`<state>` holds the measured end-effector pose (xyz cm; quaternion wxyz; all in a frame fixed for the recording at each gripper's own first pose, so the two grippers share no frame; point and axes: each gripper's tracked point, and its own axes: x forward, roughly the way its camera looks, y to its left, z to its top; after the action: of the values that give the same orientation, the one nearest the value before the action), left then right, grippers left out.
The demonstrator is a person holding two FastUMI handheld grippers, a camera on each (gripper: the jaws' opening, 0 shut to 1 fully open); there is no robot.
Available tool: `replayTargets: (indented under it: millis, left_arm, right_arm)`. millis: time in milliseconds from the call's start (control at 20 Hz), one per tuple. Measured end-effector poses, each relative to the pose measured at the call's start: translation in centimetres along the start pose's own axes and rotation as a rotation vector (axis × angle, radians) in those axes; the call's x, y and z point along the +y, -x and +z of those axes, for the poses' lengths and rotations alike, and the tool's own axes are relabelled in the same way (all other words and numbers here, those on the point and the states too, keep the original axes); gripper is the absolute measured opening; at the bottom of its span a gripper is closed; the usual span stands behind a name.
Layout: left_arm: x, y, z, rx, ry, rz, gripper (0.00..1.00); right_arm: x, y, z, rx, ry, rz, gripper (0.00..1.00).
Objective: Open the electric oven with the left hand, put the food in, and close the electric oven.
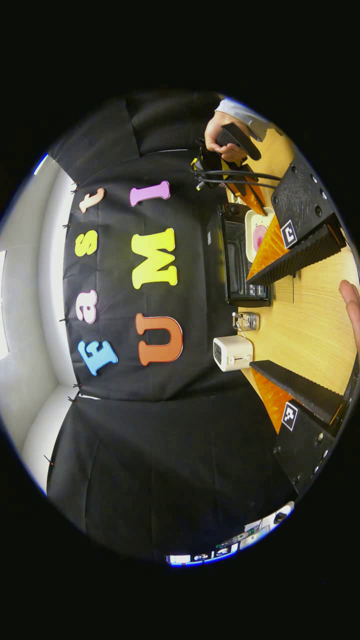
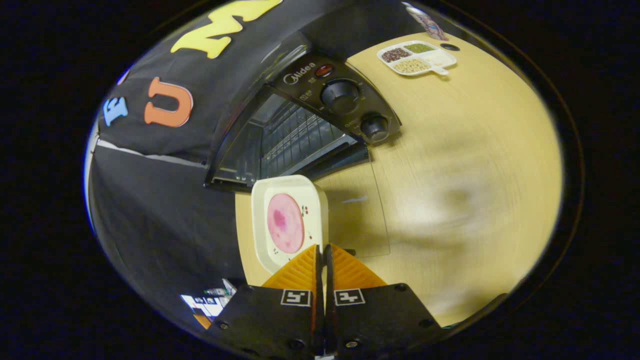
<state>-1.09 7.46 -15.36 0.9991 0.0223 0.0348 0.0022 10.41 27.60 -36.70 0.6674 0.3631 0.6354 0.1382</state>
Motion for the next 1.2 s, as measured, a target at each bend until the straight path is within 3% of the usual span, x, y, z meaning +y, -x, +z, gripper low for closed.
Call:
replayTargets:
  millis: [200,350,500,600,650,1200]
  left_arm:
    - [0.0,0.3,0.2,-0.019,0.004,-0.026,0.95]
    - [-0.5,0.0,-0.8,0.001,0.018,-0.051,0.95]
    - [-0.6,-0.5,-1.7,0.018,-0.002,-0.056,0.95]
    - [-0.6,-1.0,-2.6,0.042,0.0,-0.054,0.95]
    - [-0.4,-1.2,-2.7,0.047,0.007,-0.052,0.95]
    - [0.1,-3.8,-4.9,0.088,0.024,-0.039,0.95]
  right_arm:
    - [2.2,-2.8,1.3,-0.127,-0.162,0.046,0.04]
    - [2.4,-4.7,2.8,-0.241,-0.292,0.034,0.02]
    - [2.9,-5.7,4.6,-0.402,-0.431,0.103,0.05]
    - [3.1,-5.7,5.0,-0.485,-0.491,0.119,0.01]
    - [3.3,-6.0,5.3,-0.514,-0.51,0.129,0.04]
    - [7.2,-10.2,10.3,-0.642,-0.485,0.226,0.01]
